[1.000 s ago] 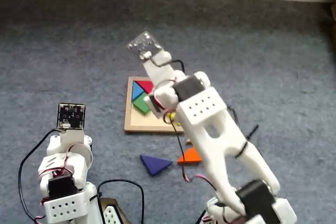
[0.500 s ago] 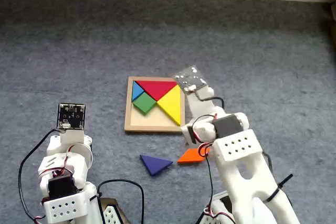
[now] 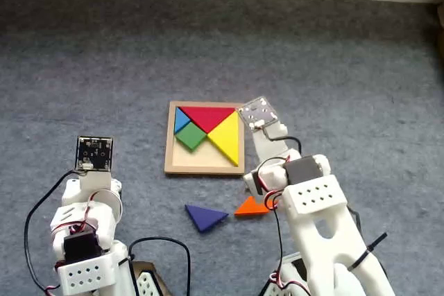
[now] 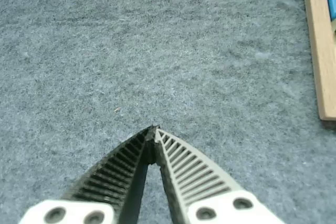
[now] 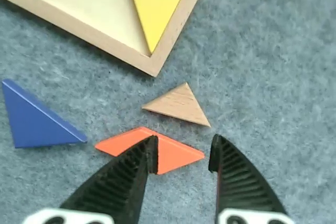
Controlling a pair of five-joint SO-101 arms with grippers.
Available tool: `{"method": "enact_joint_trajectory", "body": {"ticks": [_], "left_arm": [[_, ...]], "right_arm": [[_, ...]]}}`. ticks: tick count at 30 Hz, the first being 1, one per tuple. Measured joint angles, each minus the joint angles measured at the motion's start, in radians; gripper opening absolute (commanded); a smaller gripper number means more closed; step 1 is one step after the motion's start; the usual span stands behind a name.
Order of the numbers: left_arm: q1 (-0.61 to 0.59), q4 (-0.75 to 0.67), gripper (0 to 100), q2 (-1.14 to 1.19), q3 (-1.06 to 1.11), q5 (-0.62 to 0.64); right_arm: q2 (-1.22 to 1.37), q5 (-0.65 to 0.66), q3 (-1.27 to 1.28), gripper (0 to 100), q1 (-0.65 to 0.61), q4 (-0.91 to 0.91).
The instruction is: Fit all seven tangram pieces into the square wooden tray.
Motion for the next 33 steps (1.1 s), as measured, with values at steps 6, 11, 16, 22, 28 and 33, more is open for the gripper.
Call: {"method": "enact_joint_trajectory", "body": {"ticks": [6,11,16,22,28,33], "left_arm": [[0.0,0.0,1,0.0,0.0,0.0],[0.0,0.0,1,0.0,0.0,0.0],[0.0,0.0,1,0.0,0.0,0.0],[0.0,0.0,1,0.0,0.0,0.0],[0.0,0.0,1,0.0,0.0,0.0],[0.0,0.0,1,0.0,0.0,0.0]], "right_arm": [[0.0,0.098,0.0,16.3,-0.086,0.097],[-0.002,0.12,0.0,16.3,-0.124,0.058],[0.015,0.247,0.0,16.3,-0.124,0.031],[0.199,0.407,0.0,16.3,-0.077,-0.014],[0.364,0.46,-0.002,16.2,-0.012,-0.16],[0.4,0.46,-0.005,16.2,-0.006,-0.229]]}}
